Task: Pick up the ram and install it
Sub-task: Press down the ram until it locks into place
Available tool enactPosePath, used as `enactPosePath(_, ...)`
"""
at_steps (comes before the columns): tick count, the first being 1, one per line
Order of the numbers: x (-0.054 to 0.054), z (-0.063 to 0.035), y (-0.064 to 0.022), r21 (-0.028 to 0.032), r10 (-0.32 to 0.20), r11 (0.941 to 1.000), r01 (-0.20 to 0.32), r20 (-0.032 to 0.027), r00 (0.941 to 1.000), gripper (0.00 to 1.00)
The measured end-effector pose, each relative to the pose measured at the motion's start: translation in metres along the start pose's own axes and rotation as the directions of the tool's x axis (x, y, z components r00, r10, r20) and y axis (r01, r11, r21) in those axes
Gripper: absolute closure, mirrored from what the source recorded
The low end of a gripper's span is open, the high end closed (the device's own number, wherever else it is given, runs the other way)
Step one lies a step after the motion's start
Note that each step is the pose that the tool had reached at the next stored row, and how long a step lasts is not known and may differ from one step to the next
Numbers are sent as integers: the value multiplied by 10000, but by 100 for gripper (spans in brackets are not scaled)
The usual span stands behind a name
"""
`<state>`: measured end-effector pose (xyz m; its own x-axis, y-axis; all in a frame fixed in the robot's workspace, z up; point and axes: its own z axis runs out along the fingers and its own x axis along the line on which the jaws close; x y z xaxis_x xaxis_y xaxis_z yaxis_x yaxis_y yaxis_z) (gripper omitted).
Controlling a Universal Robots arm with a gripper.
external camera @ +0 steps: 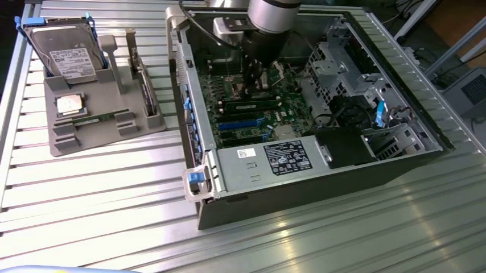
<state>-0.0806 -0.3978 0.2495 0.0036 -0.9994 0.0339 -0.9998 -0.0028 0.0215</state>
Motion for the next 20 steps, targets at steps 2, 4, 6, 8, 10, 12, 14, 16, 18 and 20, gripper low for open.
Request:
enactPosePath(2,-2,24,164,9,0,10000,0,21,10000,90)
enactPosePath(4,-2,48,212,7,0,10000,0,22,10000,90)
enactPosePath(6,-3,75,244,7,1,10000,-1,23,10000,90)
enactPosePath(8,-4,113,271,6,0,10000,0,21,10000,90)
enactPosePath(10,-5,149,272,4,0,10000,0,19,10000,90)
enactPosePath(12,-6,213,271,0,0,10000,0,12,10000,90)
enactPosePath(14,-5,218,271,1,-5,10000,5,62,10000,90)
enactPosePath(16,-9,185,242,27,-14,10000,14,143,9999,90)
enactPosePath(18,-4,112,195,11,-14,10000,14,127,9999,90)
enactPosePath(20,-3,106,100,2,-13,10000,13,126,9999,90)
